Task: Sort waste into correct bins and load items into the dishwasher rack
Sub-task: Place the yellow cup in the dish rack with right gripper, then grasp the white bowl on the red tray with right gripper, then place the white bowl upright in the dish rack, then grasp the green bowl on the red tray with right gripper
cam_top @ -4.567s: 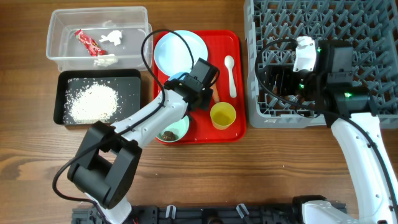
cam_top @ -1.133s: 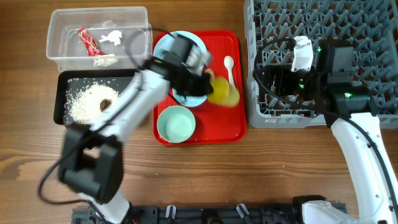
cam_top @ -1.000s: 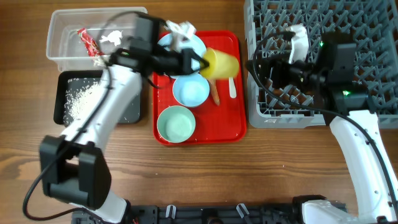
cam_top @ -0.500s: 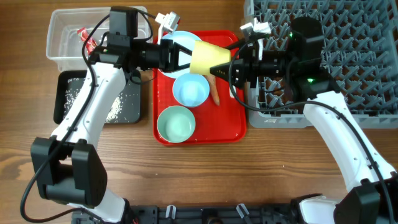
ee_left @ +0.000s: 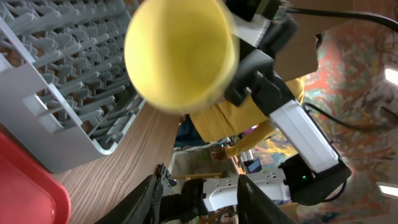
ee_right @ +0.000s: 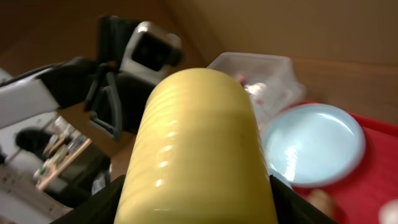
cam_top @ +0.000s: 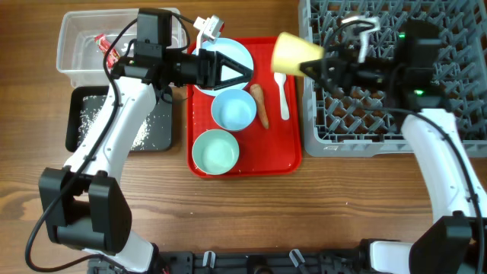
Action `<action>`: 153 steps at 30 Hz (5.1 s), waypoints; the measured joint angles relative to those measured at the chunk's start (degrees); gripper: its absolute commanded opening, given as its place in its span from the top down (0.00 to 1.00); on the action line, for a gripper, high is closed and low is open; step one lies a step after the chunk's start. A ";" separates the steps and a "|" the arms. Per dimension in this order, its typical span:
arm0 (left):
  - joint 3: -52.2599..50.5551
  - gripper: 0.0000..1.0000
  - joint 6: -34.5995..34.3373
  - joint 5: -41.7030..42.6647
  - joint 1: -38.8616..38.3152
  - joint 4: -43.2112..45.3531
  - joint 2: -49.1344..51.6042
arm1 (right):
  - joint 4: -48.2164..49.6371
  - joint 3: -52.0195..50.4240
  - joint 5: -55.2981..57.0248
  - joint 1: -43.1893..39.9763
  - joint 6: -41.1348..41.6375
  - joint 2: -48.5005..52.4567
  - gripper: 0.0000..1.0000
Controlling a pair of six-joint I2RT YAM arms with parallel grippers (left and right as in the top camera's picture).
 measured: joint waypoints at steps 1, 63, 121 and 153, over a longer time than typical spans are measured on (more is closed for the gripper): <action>0.00 0.59 0.00 -0.31 0.00 -0.02 0.00 | -3.23 0.15 1.25 -2.23 0.15 0.00 0.54; 0.13 0.27 -5.57 -68.78 18.86 -22.84 -0.04 | -37.88 27.93 53.94 32.11 21.33 36.33 0.64; 0.13 0.00 -5.75 -68.83 18.86 -24.57 -0.04 | 21.55 29.03 130.09 19.47 -37.46 25.00 0.96; 0.13 0.00 -5.75 -68.85 18.86 -24.55 -0.04 | 40.13 28.89 119.58 16.59 -57.59 46.95 0.96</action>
